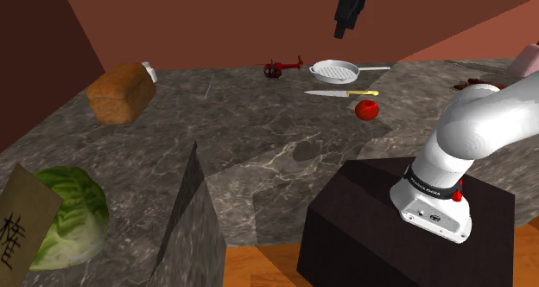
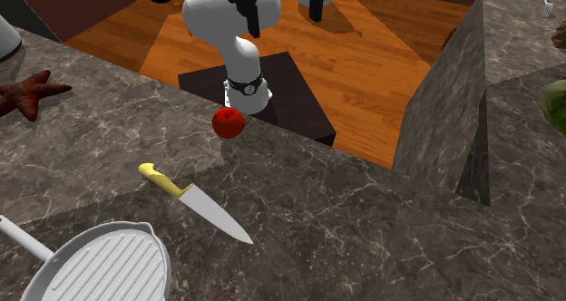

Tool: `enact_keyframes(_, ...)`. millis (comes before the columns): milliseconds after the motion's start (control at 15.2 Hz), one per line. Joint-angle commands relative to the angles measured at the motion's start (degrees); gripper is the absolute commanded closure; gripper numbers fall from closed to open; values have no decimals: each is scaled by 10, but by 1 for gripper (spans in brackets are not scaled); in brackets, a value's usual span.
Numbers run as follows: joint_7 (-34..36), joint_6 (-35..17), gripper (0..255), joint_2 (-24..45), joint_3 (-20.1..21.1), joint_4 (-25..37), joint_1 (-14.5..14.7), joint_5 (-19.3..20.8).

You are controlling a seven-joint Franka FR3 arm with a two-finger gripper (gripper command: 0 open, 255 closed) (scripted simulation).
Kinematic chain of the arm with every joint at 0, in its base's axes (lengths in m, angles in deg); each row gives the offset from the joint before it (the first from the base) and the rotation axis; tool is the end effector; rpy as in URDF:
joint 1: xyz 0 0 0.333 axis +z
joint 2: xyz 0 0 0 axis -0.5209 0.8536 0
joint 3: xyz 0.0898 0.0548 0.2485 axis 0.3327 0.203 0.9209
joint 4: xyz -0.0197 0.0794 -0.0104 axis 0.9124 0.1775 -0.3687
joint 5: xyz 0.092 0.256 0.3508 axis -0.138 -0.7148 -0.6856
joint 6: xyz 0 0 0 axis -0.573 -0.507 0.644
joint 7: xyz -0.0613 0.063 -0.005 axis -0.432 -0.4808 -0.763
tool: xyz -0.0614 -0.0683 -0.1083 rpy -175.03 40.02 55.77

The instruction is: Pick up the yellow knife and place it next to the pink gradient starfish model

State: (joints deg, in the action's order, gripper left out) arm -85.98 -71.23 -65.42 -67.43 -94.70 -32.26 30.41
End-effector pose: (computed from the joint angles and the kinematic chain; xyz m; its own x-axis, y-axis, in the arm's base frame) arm 0.4127 0.0264 0.5617 0.9820 0.1550 0.1080 0.1523 -0.9878 0.0331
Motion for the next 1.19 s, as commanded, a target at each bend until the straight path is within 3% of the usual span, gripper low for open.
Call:
enact_keyframes(0, 0, 0, 0, 0, 0, 0, 0, 0)
enact_keyframes(594, -169, -132, 0, -61, -100, -169, -4, 67)
enact_keyframes(1122, -327, -275, 0, -32, -216, -256, -19, 140)
